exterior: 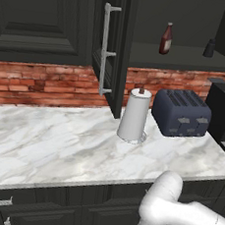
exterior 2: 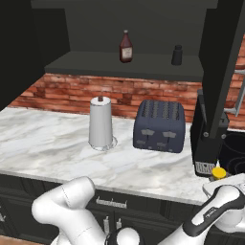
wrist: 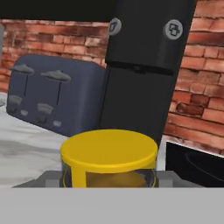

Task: Collect the turmeric, ketchup, and shaker from the cabinet and place them next to the stove.

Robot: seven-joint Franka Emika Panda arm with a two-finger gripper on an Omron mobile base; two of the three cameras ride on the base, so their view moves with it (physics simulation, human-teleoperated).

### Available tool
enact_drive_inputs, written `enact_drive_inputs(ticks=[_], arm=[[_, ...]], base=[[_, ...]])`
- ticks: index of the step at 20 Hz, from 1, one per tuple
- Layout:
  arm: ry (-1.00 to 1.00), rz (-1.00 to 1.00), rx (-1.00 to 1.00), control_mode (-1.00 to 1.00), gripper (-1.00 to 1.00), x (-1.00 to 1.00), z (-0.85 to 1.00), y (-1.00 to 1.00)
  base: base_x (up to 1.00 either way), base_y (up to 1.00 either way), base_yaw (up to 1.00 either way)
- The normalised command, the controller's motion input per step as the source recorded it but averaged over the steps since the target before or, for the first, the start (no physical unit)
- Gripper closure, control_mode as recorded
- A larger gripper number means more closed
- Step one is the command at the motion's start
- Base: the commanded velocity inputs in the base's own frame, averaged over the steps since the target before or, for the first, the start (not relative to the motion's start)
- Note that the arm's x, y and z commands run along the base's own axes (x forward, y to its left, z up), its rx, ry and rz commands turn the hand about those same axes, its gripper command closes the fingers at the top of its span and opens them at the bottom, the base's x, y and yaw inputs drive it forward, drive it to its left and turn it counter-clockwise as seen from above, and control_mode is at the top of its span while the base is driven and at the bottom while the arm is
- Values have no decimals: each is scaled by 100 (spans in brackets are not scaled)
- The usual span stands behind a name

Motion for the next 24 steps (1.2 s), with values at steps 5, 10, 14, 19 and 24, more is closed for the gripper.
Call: enact_drive_inputs(ticks=[5, 10, 14, 19, 24], arm=[[5, 0, 2, -100, 100, 20, -15, -7], [9, 2, 0, -100, 100, 30, -3, 0], [8, 4, 0, -100, 100, 35, -16, 0], [6, 3, 0, -100, 100, 30, -33, 0], [2, 3, 0, -100, 100, 22, -46, 0]], base=[[0, 0, 0], [0, 0, 0], [0, 0, 0], [0, 0, 0], [0, 0, 0]])
